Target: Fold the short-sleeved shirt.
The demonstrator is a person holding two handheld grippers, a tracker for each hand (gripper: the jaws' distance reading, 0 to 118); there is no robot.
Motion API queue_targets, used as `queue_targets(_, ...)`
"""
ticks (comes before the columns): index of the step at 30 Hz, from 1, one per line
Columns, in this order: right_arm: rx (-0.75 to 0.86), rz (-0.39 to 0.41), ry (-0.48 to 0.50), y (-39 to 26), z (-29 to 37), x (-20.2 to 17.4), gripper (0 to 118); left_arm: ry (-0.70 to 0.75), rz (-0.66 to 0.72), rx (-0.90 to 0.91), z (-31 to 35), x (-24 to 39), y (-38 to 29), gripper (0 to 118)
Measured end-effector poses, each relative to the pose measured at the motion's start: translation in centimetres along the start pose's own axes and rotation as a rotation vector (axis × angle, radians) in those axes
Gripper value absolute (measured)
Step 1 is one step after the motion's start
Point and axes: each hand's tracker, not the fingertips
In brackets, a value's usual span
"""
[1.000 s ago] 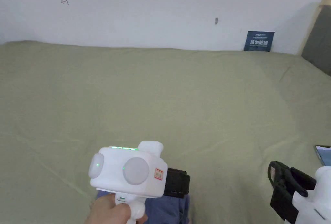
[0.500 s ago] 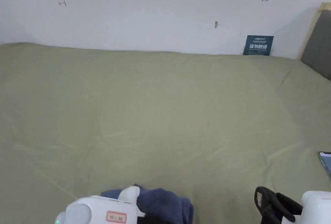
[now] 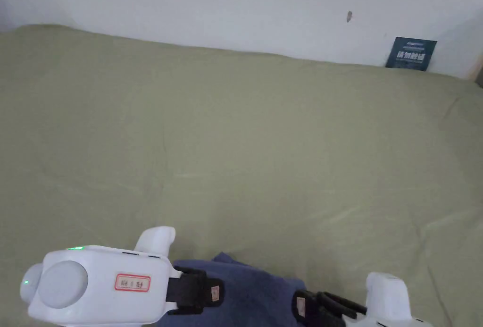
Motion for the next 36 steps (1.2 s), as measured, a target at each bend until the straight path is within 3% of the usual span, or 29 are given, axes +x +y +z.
queue_targets(4,-0.147,-0.214,0.331,-0.7,-7.8,4.2,0,0.100,0.051,0.030,2.0,-4.2,1.2,0)
queue_targets(5,-0.170,-0.296,0.363,-1.1,-9.4,6.1,0,0.112,0.071,0.013,2.0,-5.3,1.5,0)
queue_targets(6,-0.189,-0.351,0.323,-1.3,-10.3,7.7,0,0.117,0.077,0.004,1.9,-6.1,1.7,0)
queue_targets(8,-0.200,-0.393,0.230,-2.1,-11.3,11.5,0,0.114,0.085,-0.019,1.5,-6.4,2.0,0)
queue_targets(9,-0.212,-0.426,0.299,-2.3,-11.4,13.0,0,0.112,0.097,-0.031,1.3,-6.9,2.1,2)
queue_targets(10,-0.219,-0.532,0.447,-2.1,-11.3,13.9,0,0.078,0.107,-0.049,1.0,-7.6,2.1,16)
queue_targets(11,-0.231,-0.571,0.439,-1.9,-11.3,14.2,0,0.015,0.108,-0.070,0.4,-8.8,2.1,46)
queue_targets(12,-0.233,-0.550,0.430,-1.8,-11.1,13.9,0,-0.041,0.127,-0.104,-0.4,-9.7,2.2,97)
queue_targets(13,-0.238,-0.507,0.425,-1.7,-11.2,13.6,0,-0.060,0.177,-0.158,-1.9,-10.2,2.2,112)
queue_targets(17,-0.250,-0.519,0.444,-1.9,-11.4,13.9,0,-0.225,0.256,-0.146,-5.5,-12.0,2.1,110)
queue_targets(18,-0.246,-0.527,0.450,-2.0,-11.4,13.9,0,-0.263,0.270,-0.139,-5.6,-12.2,2.3,96)
queue_targets(19,-0.244,-0.531,0.449,-1.9,-11.3,13.8,0,-0.315,0.317,-0.124,-6.0,-12.0,2.3,69)
queue_targets(20,-0.242,-0.532,0.443,-1.9,-11.1,13.6,0,-0.268,0.346,-0.128,-6.4,-12.0,2.4,31)
queue_targets(21,-0.241,-0.530,0.432,-1.7,-10.9,13.3,0,-0.179,0.307,-0.118,-6.8,-11.8,2.2,26)
queue_targets(22,-0.243,-0.515,0.413,-1.4,-10.8,13.0,0,-0.144,0.262,-0.121,-7.2,-11.5,2.0,26)
queue_targets(24,-0.257,-0.490,0.360,-0.7,-10.3,12.0,0,-0.231,0.320,-0.126,-6.0,-10.6,2.2,26)
queue_targets(26,-0.230,-0.441,0.317,0.2,-9.4,10.7,0,-0.205,0.247,-0.111,-4.3,-9.5,2.7,26)
queue_targets(29,-0.192,-0.357,0.288,2.0,-8.0,9.3,0,-0.172,0.248,-0.065,0.1,-12.3,4.6,26)
queue_targets(36,-0.099,-0.229,0.228,5.6,-5.5,7.0,0,0.123,0.257,0.069,14.7,-21.4,10.9,26)
